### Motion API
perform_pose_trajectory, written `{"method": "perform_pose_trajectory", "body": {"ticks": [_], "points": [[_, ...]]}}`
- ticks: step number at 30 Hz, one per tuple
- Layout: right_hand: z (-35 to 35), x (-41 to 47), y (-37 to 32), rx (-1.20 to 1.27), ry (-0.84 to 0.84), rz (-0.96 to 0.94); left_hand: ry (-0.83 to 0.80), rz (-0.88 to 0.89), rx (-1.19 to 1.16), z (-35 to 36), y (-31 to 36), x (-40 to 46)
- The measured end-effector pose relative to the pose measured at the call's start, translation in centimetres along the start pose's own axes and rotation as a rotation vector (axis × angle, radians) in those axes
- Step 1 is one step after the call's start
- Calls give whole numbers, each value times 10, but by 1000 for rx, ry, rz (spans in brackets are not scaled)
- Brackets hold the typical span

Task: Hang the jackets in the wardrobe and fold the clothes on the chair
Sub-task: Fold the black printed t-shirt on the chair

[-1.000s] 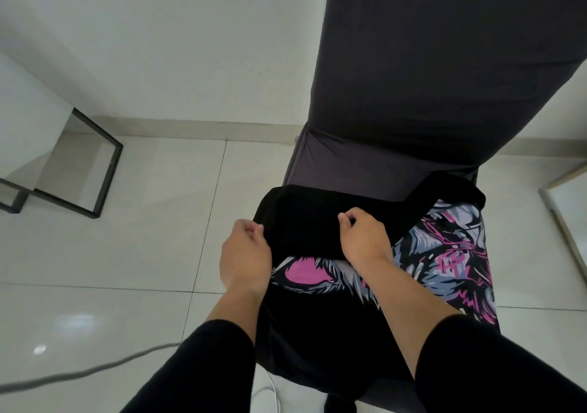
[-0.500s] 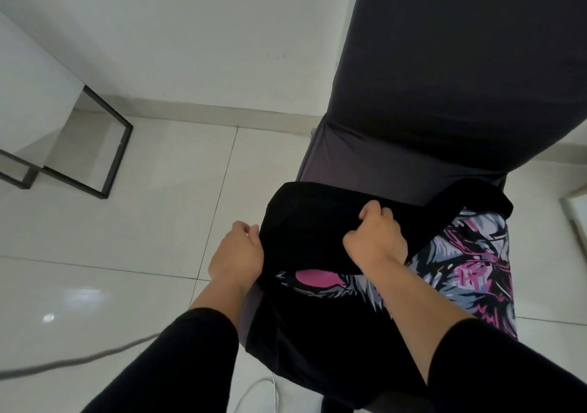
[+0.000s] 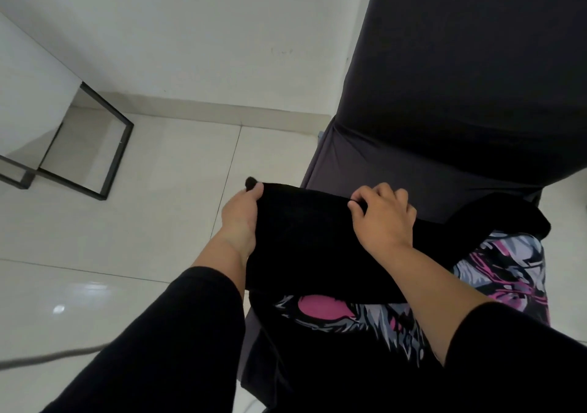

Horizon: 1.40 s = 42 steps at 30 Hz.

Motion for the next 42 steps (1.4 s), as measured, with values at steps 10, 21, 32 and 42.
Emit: {"method": "perform_pose_trajectory", "body": {"ticks": [10, 21, 32, 42], "points": [[-3, 13, -15, 79, 191, -98, 450, 613, 224, 1, 65, -17], [-23, 8, 39, -88, -33, -101, 544, 446, 824, 30, 24, -29], [-94, -12, 144, -395, 61, 16, -63, 1260, 1390, 195, -42, -125], [-128, -35, 213, -185, 181, 446, 48, 1292, 1568, 255, -52, -148]]}}
Point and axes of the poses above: each hand's wrist, its own x-axis towards the middle knuckle, its own z-axis out of the palm, y = z × x, the point moved 4 cm from there along x, towards the middle knuckle, and after that the axes turned 8 degrees about x, right-handed, at the moved point
